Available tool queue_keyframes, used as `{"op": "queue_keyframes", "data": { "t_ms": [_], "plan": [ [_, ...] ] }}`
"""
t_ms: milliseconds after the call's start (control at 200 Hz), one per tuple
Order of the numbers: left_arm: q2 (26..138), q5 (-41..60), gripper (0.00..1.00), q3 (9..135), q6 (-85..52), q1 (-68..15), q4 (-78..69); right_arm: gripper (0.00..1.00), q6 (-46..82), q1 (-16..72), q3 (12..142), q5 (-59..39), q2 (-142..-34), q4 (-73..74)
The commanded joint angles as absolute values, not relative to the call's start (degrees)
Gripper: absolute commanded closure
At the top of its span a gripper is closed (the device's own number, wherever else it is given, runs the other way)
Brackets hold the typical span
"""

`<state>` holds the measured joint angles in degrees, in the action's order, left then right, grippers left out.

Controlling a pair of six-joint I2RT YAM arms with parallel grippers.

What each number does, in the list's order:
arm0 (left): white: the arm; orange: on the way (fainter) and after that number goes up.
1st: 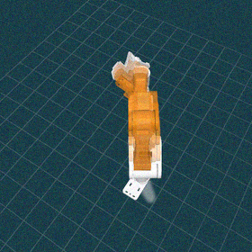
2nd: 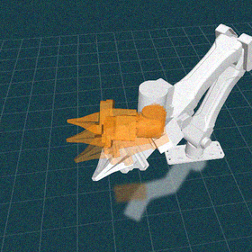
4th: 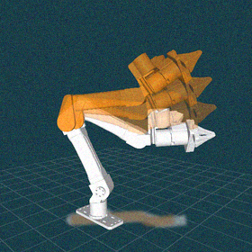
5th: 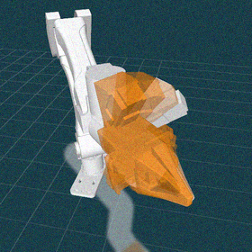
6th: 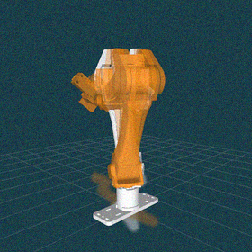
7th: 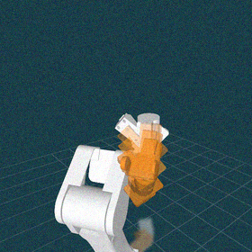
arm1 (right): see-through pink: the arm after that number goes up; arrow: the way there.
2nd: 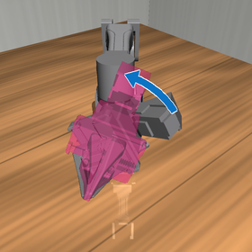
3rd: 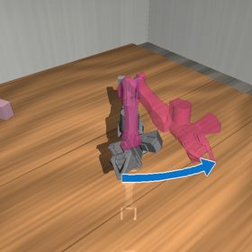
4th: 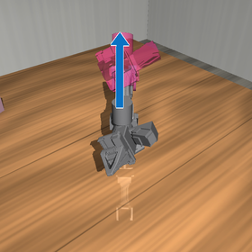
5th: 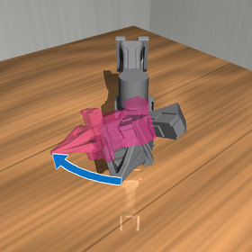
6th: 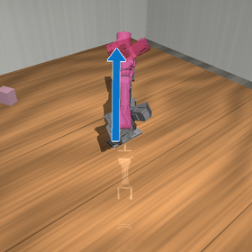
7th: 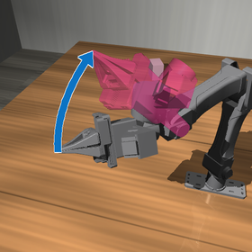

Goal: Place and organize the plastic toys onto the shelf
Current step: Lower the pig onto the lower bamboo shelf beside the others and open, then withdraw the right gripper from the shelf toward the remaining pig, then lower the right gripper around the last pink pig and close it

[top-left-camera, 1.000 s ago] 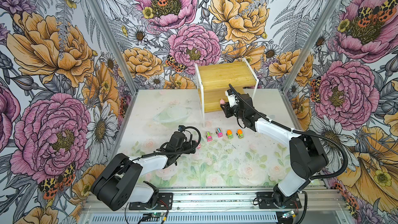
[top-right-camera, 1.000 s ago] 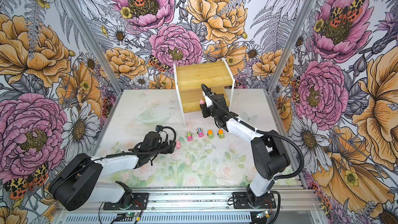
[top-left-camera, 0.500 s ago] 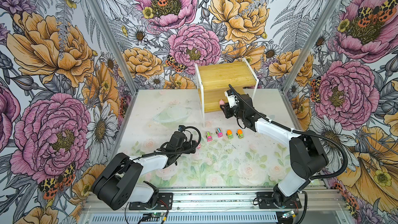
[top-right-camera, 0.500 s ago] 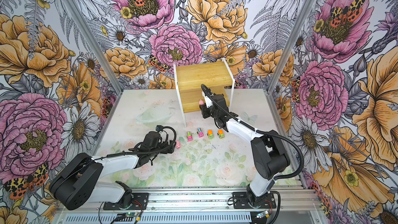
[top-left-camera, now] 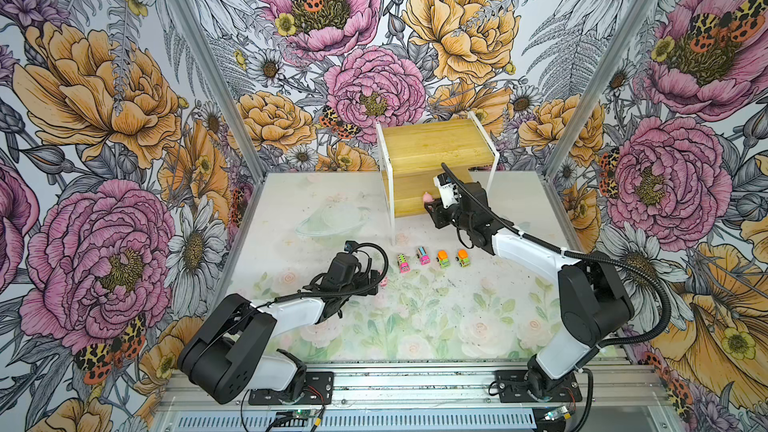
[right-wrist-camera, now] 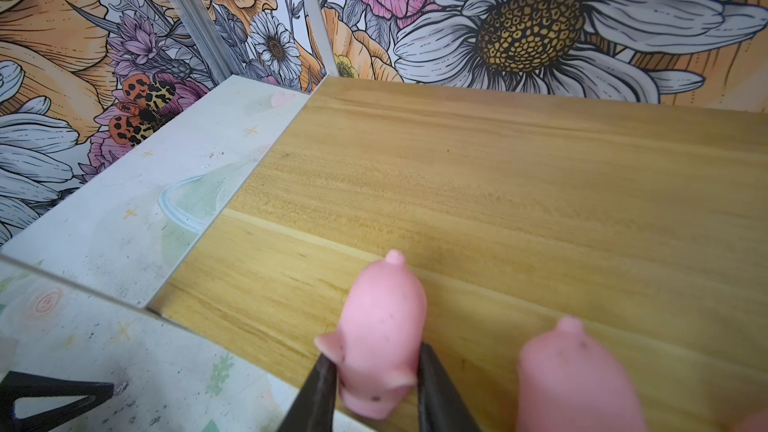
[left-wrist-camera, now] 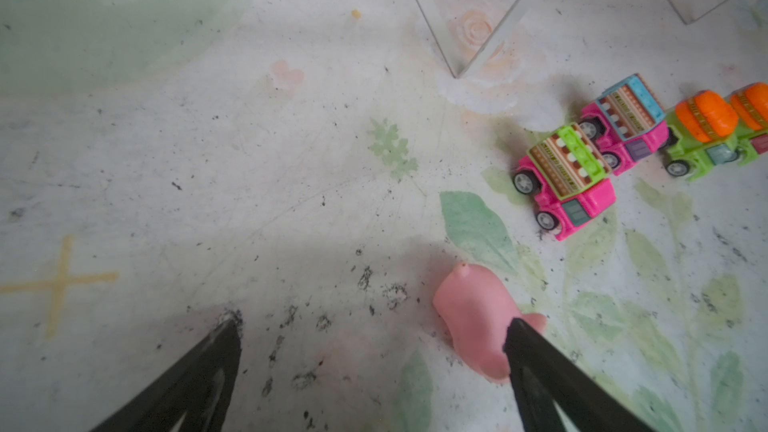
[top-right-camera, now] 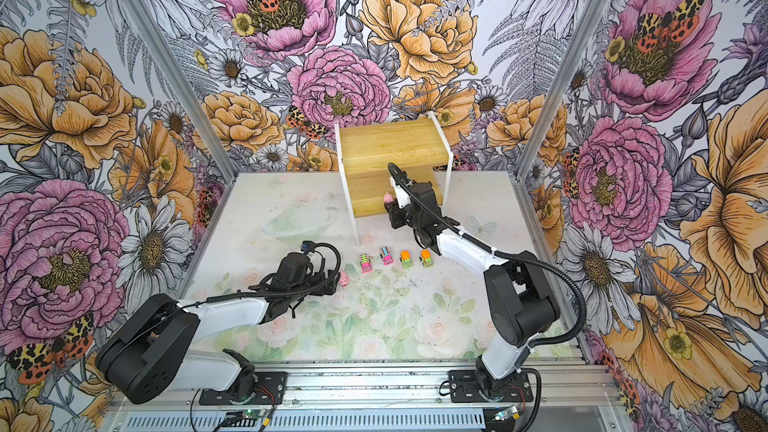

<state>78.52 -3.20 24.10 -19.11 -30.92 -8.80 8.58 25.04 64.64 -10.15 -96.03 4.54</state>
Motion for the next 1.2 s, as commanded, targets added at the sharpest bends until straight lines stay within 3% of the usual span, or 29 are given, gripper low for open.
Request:
{"op": "queue_keyframes", "data": {
  "t_ms": [0,375,671,796,991,1196],
  "plan": [
    [78.84,-4.04,0.01,24.96,-18.74,-31.29,-8.7,0.62,8.37,24.85,63.8,-9.76,-95.04,5.7],
    [78.57,-4.17,0.01,24.79,-18.9,-31.29,-8.7,0.53,6.9,25.51,62.49,-9.62,-92.46,3.5],
    [78.79,-3.4,0.01,25.33,-18.8,-31.27,-8.1,0.5,6.2,30.29,55.17,-8.95,-80.01,-1.53],
    [78.66,1.58,0.01,26.64,-18.22,-30.48,-5.91,0.49,9.61,34.37,49.56,-9.89,-76.69,-1.87],
    [78.77,7.48,0.01,28.9,-19.23,-30.16,-1.14,0.49,15.77,41.24,41.36,-8.78,-78.18,3.42],
    [75.89,5.9,0.01,27.29,-23.17,-30.01,1.8,0.51,19.9,46.6,37.66,-6.06,-82.36,10.58]
  ]
}}
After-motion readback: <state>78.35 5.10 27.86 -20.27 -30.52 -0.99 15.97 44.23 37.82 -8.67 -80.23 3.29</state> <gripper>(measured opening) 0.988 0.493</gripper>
